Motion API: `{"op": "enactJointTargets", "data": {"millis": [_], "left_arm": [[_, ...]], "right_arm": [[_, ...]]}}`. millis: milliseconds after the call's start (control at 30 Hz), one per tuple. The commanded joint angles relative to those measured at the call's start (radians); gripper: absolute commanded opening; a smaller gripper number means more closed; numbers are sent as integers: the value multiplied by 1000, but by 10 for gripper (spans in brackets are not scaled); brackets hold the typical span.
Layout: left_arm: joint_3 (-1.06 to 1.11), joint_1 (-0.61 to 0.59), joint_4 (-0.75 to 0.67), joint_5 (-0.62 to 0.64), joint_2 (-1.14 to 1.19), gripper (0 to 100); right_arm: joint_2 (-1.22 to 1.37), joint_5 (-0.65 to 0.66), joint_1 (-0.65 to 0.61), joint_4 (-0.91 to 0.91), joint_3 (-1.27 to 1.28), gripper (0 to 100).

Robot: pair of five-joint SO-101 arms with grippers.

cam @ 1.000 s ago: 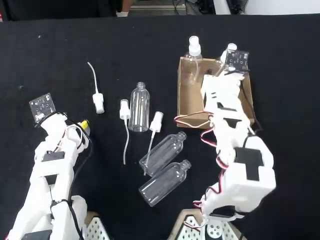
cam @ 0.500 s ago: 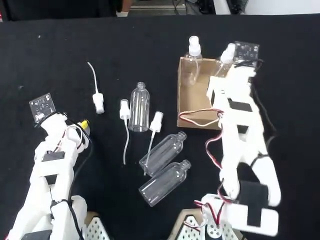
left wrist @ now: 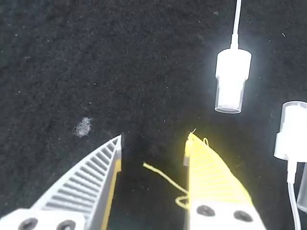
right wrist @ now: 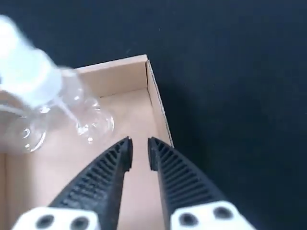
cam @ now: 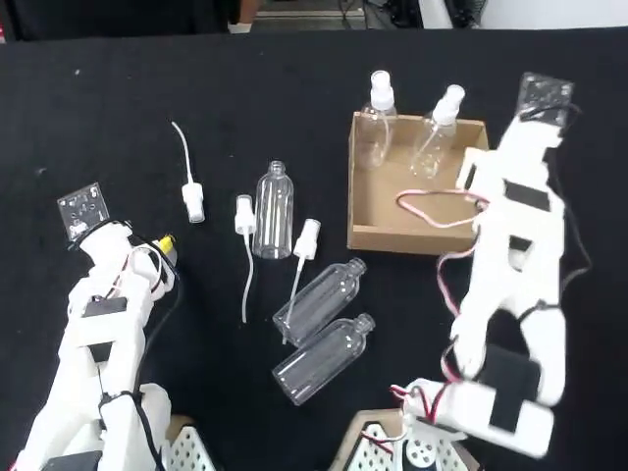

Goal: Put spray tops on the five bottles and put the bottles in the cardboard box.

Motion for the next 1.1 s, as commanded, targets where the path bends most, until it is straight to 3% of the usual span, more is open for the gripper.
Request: {"op": "enactJointTargets", "data": {"millis": [0,233,567,1067], "left_arm": [[-12,16,-18,-11,-6,206],[-12,16,-18,-11,-8,206],[-12,16,-18,-11,-8,206],[-10,16,-17,-11,-8,206]], "right_arm": [[91,-17,12,0,-139,11],[222,-221,6,0,-243,15],[251,-288,-57,0,-252,15],[280,-287,-112,-32,-245,15]]}}
